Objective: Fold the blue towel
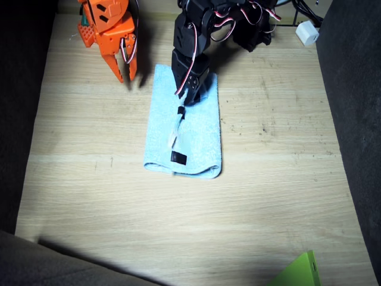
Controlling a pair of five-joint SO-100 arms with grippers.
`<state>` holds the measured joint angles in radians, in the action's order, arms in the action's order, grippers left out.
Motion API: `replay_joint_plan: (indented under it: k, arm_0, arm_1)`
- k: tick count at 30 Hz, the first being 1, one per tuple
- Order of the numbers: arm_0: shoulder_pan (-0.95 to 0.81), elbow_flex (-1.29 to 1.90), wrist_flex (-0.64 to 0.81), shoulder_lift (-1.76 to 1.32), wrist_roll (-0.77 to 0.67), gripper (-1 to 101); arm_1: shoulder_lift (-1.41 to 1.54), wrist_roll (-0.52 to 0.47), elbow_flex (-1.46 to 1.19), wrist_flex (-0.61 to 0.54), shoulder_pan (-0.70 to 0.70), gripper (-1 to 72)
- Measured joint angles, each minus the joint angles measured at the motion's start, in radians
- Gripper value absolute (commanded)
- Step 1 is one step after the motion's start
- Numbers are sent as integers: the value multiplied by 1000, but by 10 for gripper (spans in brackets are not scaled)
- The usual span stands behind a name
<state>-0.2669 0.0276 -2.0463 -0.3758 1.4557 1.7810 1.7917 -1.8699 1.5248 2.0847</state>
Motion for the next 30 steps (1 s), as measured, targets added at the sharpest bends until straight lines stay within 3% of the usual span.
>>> replay_joint_plan:
  k: [7, 12, 19, 30]
  arm_0:
    - [-5, -26, -3, 57, -29, 247]
    - [-64, -20, -3, 54, -49, 465]
    - [-124, -8, -3, 5, -18, 526]
    - [-66, 2, -3, -18, 29, 562]
  arm_1:
    - [0, 0, 0, 0, 0, 135]
    - [0, 0, 0, 0, 0, 133]
    - [-8, 12, 0, 0, 2, 132]
    - [-8, 18, 0, 0, 2, 134]
